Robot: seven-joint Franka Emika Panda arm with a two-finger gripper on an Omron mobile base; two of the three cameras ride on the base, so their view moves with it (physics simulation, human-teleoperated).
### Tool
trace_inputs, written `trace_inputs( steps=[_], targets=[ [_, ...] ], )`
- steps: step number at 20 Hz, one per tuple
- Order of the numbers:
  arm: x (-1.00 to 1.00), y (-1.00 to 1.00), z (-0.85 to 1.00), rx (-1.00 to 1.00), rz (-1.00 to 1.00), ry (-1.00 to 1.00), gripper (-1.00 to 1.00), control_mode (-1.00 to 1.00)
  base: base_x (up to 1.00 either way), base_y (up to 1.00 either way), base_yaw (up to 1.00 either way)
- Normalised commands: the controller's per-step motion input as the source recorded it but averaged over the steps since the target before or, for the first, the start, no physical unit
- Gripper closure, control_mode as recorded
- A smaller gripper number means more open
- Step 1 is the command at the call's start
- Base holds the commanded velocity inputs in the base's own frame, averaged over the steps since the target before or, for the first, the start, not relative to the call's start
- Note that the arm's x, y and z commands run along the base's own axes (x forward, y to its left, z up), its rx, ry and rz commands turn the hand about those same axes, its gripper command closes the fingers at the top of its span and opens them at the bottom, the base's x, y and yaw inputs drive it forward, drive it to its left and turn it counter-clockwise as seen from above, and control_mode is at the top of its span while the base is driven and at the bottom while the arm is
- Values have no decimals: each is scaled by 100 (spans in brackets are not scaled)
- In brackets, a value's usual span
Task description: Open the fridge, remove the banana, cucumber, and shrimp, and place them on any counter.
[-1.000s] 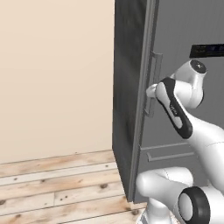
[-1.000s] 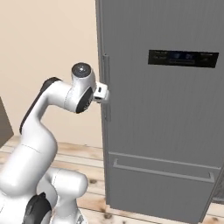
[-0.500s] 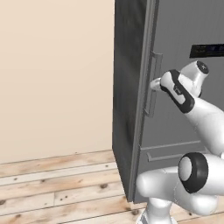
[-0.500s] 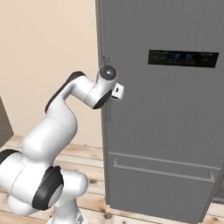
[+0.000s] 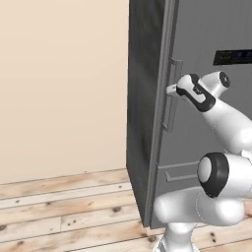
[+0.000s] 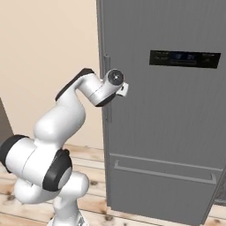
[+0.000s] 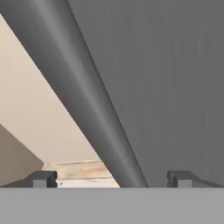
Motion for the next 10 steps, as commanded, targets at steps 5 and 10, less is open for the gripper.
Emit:
trace_inputs(
  steps=[5,10],
  targets=[
    [37,4,-5,1,-1,-22,-100,-100,0,0,0],
    [71,0,0,7,-3,1,-100,-100,0,0,0]
  ],
)
